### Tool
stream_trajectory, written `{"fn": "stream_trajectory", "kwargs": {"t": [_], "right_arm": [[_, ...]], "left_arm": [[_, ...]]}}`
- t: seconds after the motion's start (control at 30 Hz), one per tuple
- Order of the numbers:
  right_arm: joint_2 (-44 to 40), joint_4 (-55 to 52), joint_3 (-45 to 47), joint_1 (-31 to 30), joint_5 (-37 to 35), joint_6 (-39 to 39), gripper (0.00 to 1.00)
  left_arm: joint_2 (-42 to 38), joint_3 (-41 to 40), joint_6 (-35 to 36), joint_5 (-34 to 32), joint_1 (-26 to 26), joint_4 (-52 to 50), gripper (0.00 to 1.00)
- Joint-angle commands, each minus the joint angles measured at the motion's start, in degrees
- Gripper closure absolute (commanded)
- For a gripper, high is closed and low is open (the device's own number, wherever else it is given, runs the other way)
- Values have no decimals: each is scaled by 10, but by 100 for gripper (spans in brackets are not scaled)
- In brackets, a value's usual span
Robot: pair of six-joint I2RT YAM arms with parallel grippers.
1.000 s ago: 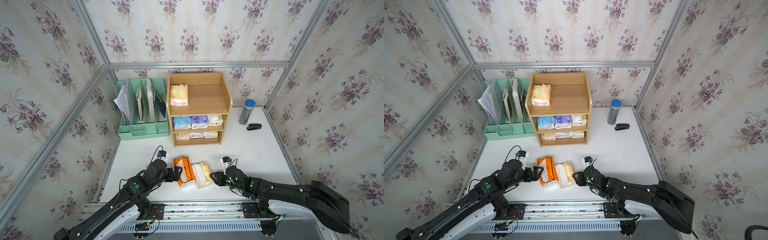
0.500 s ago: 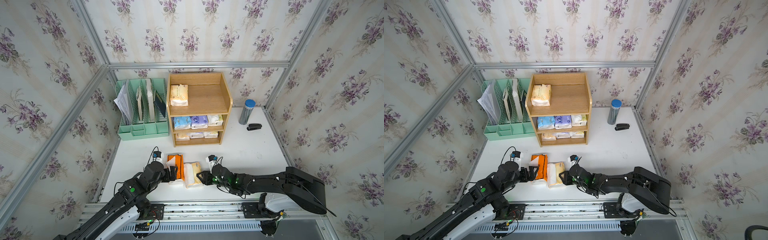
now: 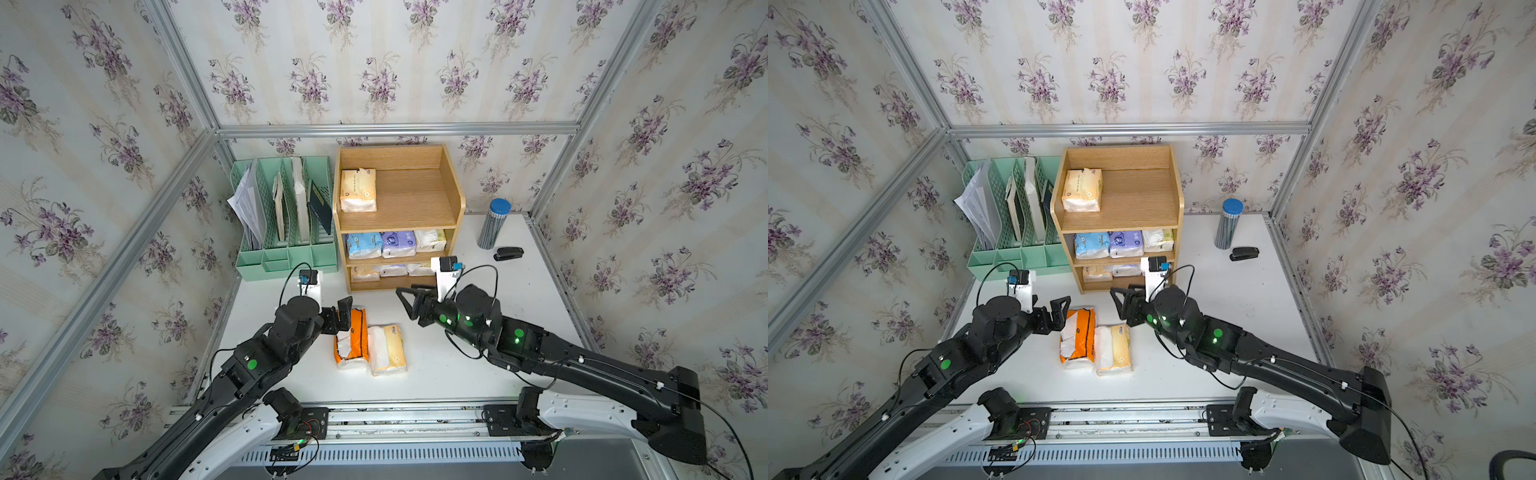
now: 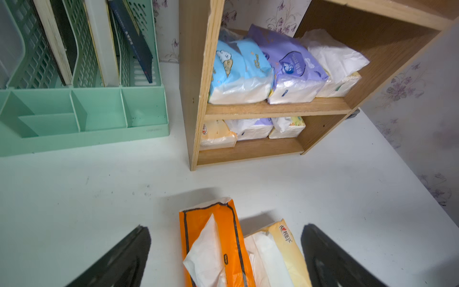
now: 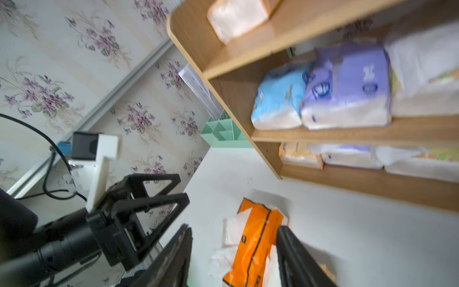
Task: Remove the tissue boxes from the shelf
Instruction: Move the box of tissues to the center of the board, then pick up a box of tissues from the shelf.
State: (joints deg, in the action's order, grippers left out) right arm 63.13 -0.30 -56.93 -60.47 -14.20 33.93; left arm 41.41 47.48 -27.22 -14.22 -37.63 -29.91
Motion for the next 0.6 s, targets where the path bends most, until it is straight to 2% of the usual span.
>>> {"fn": "stream_trajectory", "kwargs": {"t": [0.0,0.1,0.33,0.57], "right_arm": [[47,-17,-84,51,52,-60,41],[114,0,-169,102,108,-63,41],[261,-3,-333,147,141,-88,41],[371,-25,-452,162,133,-112,41]], "left_arm": [[51,41,52,49,28,56,1],[96,70,59,100,65,82,1],[128,69,42,204,156,113,1],[155,82,35,252,173,112,1]]}}
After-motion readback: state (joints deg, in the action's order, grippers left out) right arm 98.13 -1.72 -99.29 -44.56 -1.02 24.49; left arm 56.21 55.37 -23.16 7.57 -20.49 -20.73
